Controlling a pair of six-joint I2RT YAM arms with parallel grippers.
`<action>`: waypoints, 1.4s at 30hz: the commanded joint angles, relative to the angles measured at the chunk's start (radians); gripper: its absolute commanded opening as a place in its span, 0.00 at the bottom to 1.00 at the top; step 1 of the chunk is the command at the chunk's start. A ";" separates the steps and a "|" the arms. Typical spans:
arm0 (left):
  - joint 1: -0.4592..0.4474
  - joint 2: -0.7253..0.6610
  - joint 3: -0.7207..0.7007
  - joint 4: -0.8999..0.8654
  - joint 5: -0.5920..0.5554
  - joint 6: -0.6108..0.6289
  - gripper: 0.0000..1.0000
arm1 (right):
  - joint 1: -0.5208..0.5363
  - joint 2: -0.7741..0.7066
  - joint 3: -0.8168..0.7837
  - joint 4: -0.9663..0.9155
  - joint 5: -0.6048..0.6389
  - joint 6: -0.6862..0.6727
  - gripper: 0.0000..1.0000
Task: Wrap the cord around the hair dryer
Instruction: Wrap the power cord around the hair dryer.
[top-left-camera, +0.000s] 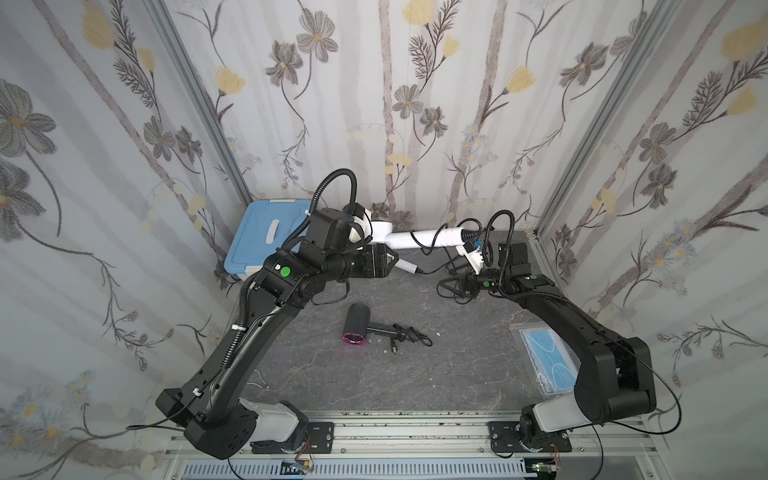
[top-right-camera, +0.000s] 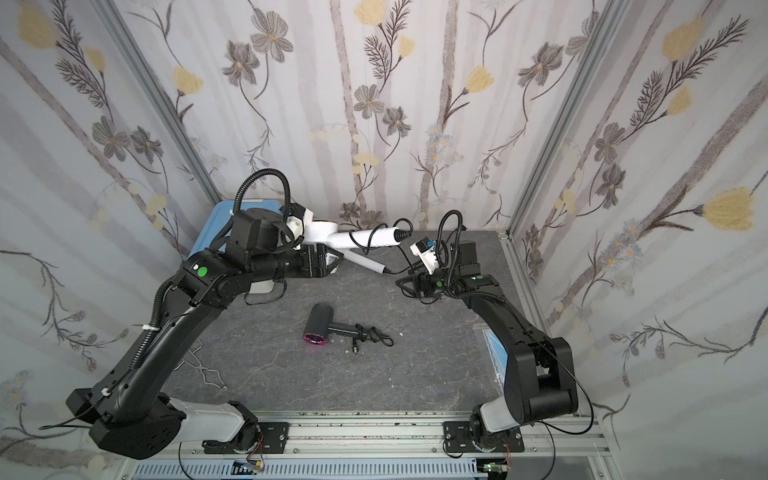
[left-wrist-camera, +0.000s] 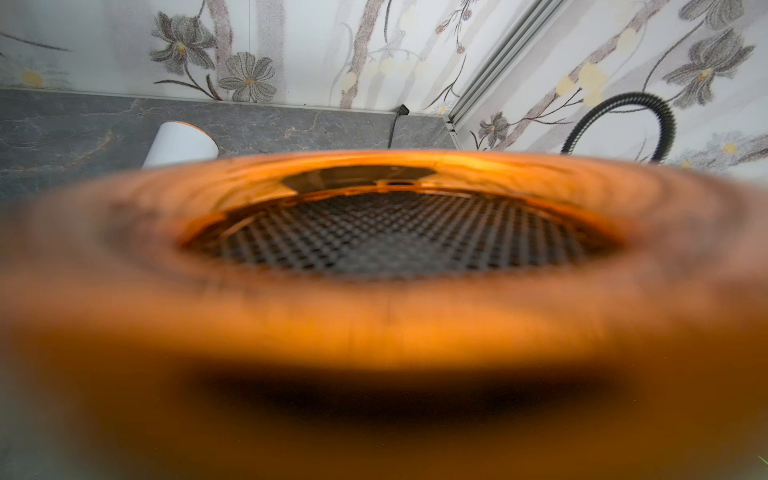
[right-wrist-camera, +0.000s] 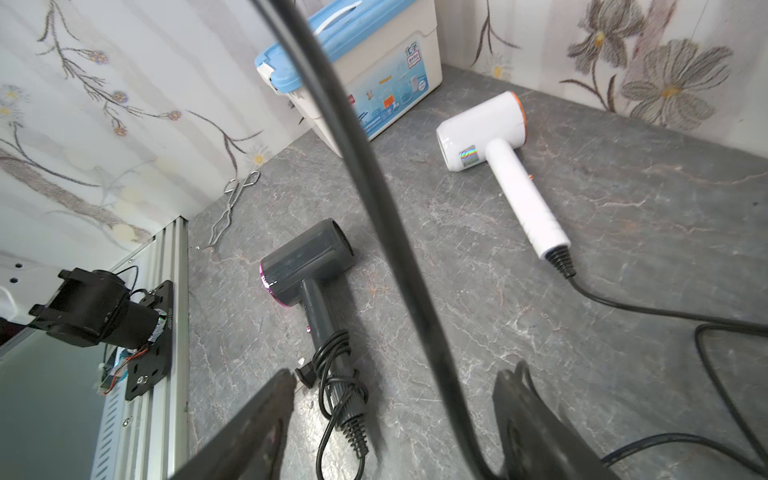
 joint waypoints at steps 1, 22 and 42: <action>0.000 0.006 0.019 0.047 0.019 -0.027 0.00 | 0.006 -0.008 -0.062 0.245 -0.039 0.100 0.78; 0.037 0.150 -0.180 0.359 -0.558 -0.311 0.00 | 0.239 -0.140 -0.263 0.314 0.413 0.282 0.00; -0.057 0.631 -0.002 0.384 -0.857 0.095 0.00 | 0.483 -0.164 0.484 -0.698 1.038 -0.066 0.00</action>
